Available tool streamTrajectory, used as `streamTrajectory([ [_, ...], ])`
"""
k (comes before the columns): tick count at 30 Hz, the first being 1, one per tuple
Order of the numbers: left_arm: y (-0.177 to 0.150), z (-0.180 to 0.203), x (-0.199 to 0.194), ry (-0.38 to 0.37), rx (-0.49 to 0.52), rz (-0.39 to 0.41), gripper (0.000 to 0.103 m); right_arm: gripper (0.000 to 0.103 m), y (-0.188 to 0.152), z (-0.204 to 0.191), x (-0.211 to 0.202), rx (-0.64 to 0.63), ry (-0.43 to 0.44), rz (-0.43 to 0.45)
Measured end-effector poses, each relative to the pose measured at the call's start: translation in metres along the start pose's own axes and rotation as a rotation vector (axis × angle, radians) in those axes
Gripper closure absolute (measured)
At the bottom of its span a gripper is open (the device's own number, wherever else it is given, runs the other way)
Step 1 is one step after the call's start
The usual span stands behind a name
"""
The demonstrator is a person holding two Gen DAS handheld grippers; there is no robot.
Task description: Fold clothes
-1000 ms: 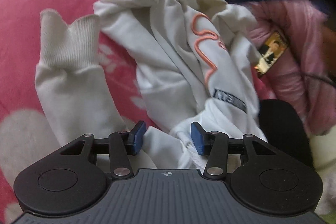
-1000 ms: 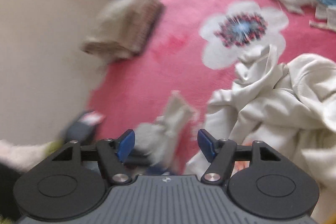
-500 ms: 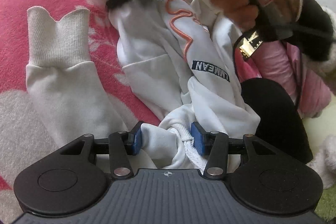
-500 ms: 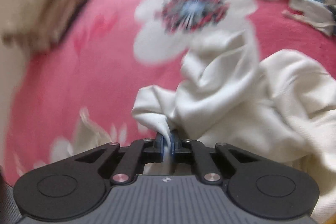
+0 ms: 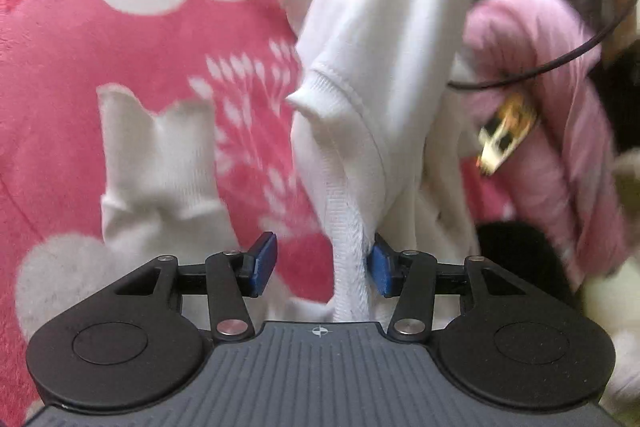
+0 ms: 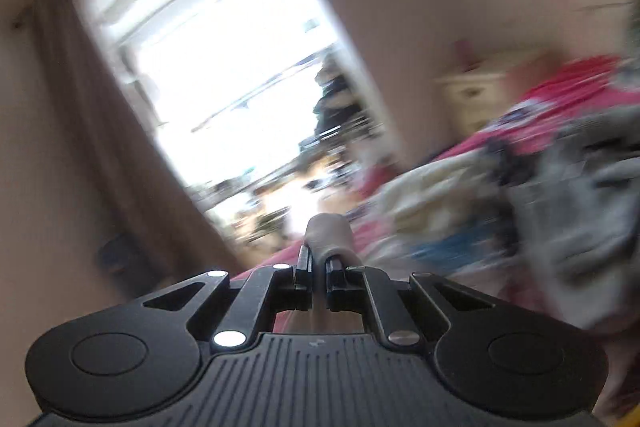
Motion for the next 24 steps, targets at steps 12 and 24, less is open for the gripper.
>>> streamTrajectory([
  [12, -0.003, -0.009, -0.014, 0.019, 0.006, -0.025, 0.051, 0.072, -0.085, 0.051, -0.006, -0.141, -0.221, -0.430],
  [24, -0.040, -0.007, -0.006, 0.025, 0.109, -0.160, 0.051, 0.028, -0.176, -0.151, 0.086, -0.903, 0.730, -0.852],
])
Point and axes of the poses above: each gripper's, at about its wrist camera, not at the fingertips, and x roughly the way its jaws point, z to its right, y to its top, the point moved 4 cm from there along x, roughly the way its jaws point, and after that the axes turned 12 degrees about -x, right-handed, at the moved point
